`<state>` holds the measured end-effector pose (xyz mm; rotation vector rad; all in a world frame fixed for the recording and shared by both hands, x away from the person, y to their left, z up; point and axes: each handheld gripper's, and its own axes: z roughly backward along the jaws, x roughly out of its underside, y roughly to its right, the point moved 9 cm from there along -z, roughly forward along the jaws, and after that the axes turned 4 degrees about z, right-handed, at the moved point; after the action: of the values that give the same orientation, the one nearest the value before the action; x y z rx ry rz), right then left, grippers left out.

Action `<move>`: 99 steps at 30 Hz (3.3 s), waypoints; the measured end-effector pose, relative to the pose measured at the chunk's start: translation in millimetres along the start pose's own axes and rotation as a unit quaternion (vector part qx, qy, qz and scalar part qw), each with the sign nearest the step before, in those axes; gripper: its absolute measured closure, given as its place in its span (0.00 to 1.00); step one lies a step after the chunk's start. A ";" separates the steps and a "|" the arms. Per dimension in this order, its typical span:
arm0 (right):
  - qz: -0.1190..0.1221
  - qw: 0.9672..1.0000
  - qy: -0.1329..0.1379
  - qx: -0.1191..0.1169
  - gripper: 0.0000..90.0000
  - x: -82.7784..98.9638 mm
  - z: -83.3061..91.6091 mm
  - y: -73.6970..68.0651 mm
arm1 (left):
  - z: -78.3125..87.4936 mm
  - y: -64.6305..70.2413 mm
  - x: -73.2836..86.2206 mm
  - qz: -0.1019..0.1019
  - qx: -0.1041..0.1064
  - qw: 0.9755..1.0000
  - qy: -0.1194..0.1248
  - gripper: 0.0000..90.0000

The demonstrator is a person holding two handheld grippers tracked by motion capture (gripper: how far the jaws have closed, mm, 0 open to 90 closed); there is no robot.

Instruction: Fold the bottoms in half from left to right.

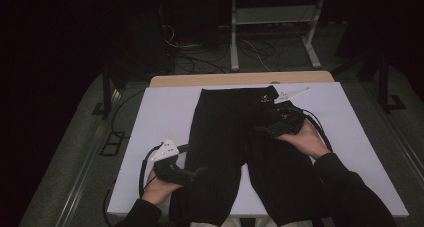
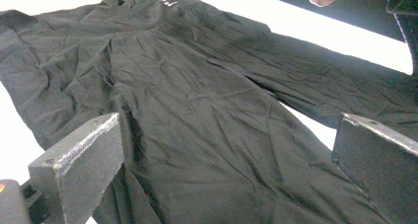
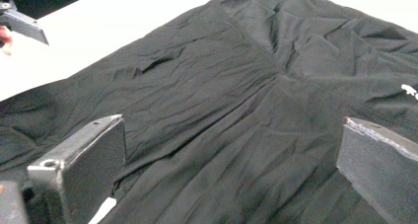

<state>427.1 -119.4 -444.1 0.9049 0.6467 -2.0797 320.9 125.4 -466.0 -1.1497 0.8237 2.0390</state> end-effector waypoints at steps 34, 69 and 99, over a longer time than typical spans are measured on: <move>-0.002 1.000 -0.012 -0.026 0.00 -49.5 -59.1 7.0 | 0.7 1.3 0.1 0.000 0.006 1.000 0.000 0.00; -0.004 1.000 0.023 0.004 0.00 -109.2 -125.8 17.0 | 2.4 2.9 -1.1 0.006 0.015 1.000 0.007 0.00; -0.006 0.999 0.019 0.040 0.09 -128.4 -179.0 31.5 | 3.3 3.9 -1.8 0.005 0.020 1.000 0.010 0.00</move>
<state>580.0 41.5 -460.5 0.9894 0.5930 -2.1165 317.0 125.3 -462.2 -1.1483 0.8766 2.0130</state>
